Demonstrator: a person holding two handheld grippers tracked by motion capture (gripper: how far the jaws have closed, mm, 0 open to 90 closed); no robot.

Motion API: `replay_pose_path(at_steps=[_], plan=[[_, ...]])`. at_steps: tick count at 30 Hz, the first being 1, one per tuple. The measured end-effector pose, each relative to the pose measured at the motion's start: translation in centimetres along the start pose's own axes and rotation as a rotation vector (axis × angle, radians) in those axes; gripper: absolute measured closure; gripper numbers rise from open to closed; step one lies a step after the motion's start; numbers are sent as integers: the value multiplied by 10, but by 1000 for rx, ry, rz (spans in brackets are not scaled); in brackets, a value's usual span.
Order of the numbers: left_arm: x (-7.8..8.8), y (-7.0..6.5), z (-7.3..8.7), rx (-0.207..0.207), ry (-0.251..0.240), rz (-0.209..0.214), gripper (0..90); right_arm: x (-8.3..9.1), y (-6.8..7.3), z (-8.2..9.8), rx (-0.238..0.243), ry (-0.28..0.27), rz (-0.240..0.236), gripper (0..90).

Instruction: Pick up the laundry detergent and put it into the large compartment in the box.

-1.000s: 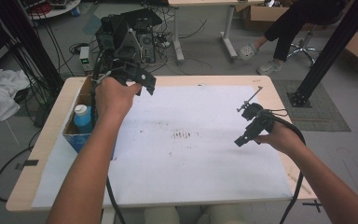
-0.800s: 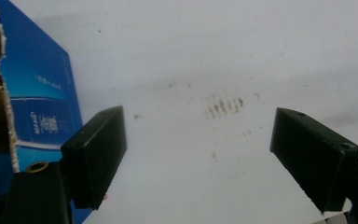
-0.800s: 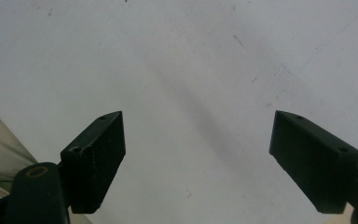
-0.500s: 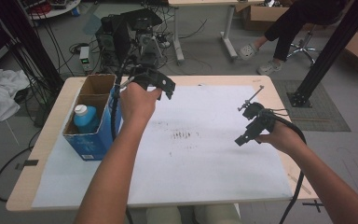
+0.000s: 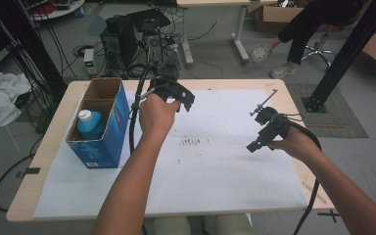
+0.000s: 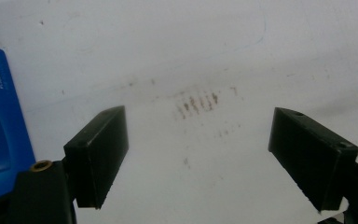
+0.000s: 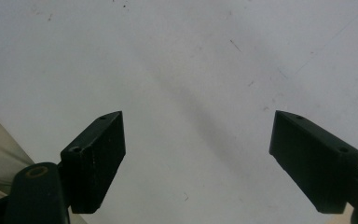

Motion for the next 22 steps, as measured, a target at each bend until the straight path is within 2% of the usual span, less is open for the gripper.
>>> replay_pose_path(at_steps=[11, 22], plan=[[-3, -4, 0, -10, 2, 0, 204, 0, 0, 0, -1, 1, -1, 182], [-7, -3, 3, 0, 4, 15, 205, -1, 1, 0, 4, 1, 1, 181]])
Point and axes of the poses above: each handheld gripper's, and its own axes: x roughly backward along the jaws, z roughly out of its underside, y roughly to its left, the point moved 5 cm from there along -x, roughly forward along the jaws, and after that the axes turned 11 degrees about -z, right-handed, at the moved point
